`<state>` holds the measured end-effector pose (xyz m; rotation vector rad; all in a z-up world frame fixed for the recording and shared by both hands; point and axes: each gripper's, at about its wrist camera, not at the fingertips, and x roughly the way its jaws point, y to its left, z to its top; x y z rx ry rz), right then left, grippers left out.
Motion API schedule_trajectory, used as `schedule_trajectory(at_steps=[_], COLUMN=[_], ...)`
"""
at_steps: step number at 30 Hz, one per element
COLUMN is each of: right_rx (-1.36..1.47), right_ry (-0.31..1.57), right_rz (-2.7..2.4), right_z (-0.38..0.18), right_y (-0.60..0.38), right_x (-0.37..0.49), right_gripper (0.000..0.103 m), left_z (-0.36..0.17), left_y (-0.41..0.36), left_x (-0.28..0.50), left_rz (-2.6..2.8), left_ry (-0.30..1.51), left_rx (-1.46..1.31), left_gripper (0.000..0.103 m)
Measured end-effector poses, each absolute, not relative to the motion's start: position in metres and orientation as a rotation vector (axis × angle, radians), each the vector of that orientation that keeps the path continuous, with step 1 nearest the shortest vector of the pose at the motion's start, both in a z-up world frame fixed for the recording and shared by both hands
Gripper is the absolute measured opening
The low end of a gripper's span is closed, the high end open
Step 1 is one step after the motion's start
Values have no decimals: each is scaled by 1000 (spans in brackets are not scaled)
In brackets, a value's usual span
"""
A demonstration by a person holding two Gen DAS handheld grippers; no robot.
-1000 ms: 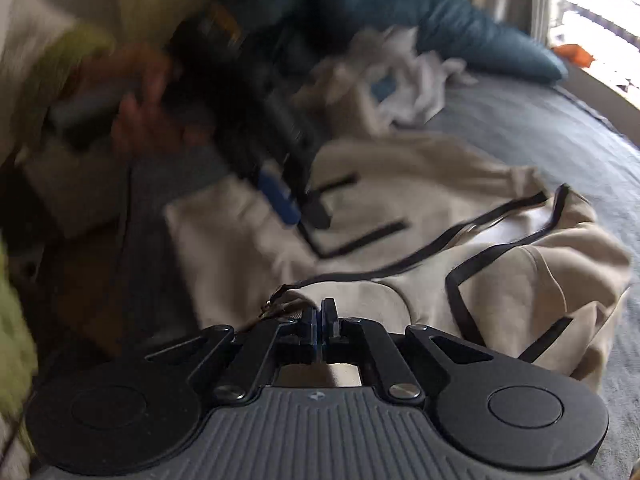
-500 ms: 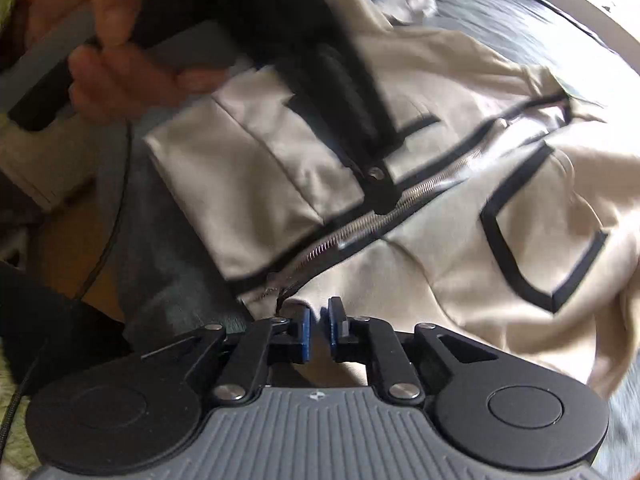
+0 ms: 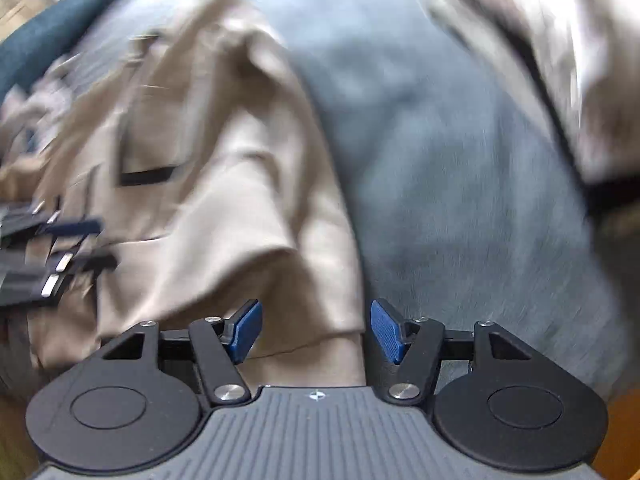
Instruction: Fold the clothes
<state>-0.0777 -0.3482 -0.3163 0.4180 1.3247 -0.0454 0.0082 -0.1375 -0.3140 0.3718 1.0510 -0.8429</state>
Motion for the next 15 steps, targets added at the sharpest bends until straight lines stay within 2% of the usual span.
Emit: schedule_trajectory(at_steps=[1,2,4,8,15], right_rx=[461,469,382,44,-636], right_ry=[1370,1396,1416,1319,899], right_rz=[-29,-21,10,-7,-113], right_z=[-330,-337,-335,-279,-146], right_y=[-351,-351,-344,-341,-365], right_x=[-75,-75,-70,-48,24], right_gripper=[55,33,11,8,8], left_z=[-319,-324,-335,-348,-353], left_y=[-143,-146,-151,-156,-157], left_x=[6,1,-9,-33,-45], left_rz=[-862,-871,-883,-875,-851], left_ry=[1056,1060,1066,1005,994], left_rx=[394,421,502,696,724], left_gripper=[46,46,46,46,49])
